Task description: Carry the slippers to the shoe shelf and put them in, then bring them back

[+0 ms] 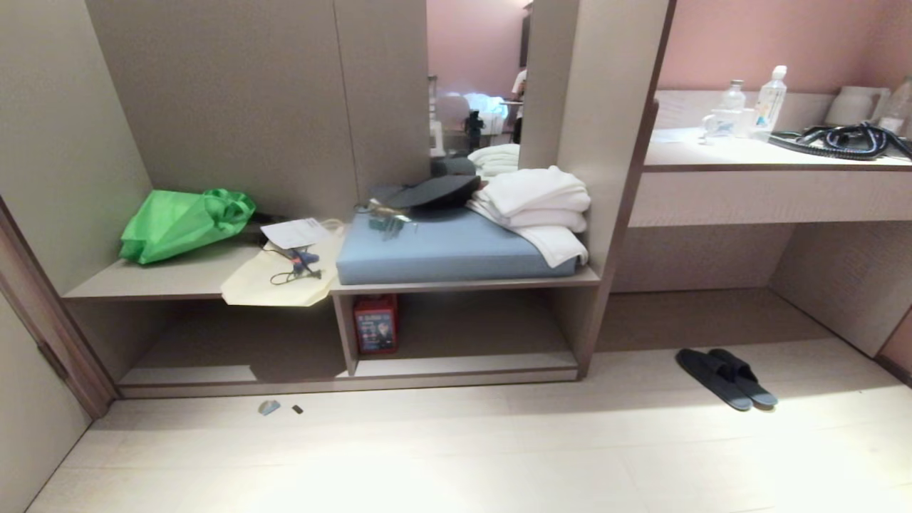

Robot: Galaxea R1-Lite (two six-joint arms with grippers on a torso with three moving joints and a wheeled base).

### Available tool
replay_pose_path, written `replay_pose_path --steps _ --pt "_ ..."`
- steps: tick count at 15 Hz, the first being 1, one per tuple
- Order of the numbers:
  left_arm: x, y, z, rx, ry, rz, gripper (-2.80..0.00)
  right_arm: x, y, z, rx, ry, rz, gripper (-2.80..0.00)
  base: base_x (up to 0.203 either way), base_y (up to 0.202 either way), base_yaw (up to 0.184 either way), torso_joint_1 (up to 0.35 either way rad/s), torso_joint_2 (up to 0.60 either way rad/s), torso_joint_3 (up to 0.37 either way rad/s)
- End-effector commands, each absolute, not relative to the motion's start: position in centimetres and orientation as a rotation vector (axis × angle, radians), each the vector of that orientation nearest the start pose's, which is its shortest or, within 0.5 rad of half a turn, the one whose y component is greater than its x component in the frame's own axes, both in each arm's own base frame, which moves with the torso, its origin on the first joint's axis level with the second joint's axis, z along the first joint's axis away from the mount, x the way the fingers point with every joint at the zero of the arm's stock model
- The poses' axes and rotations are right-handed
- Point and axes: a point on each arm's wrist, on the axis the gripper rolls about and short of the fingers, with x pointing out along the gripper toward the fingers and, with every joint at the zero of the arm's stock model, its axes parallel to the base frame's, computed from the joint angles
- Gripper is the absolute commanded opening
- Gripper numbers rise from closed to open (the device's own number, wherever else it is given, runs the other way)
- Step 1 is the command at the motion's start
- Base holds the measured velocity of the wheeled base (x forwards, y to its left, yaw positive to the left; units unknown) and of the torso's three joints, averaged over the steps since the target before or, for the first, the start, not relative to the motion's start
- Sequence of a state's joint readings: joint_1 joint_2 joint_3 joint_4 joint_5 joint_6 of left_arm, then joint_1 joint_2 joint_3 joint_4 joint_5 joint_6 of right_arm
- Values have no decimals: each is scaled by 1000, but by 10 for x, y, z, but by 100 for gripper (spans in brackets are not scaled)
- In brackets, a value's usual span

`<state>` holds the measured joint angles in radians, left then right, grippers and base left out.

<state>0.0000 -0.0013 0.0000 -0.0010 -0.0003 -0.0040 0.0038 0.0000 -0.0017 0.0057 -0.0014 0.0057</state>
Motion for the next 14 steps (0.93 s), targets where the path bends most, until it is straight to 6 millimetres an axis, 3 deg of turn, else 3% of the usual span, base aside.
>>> replay_pose_path --steps 1,14 --pt "-23 0 76 -5 -3 0 -280 -23 0 75 6 6 3 -280 -197 0 6 6 4 -2" --pt "-23 0 76 -5 -3 0 -280 -23 0 75 5 6 3 -280 -195 0 1 1 4 3"
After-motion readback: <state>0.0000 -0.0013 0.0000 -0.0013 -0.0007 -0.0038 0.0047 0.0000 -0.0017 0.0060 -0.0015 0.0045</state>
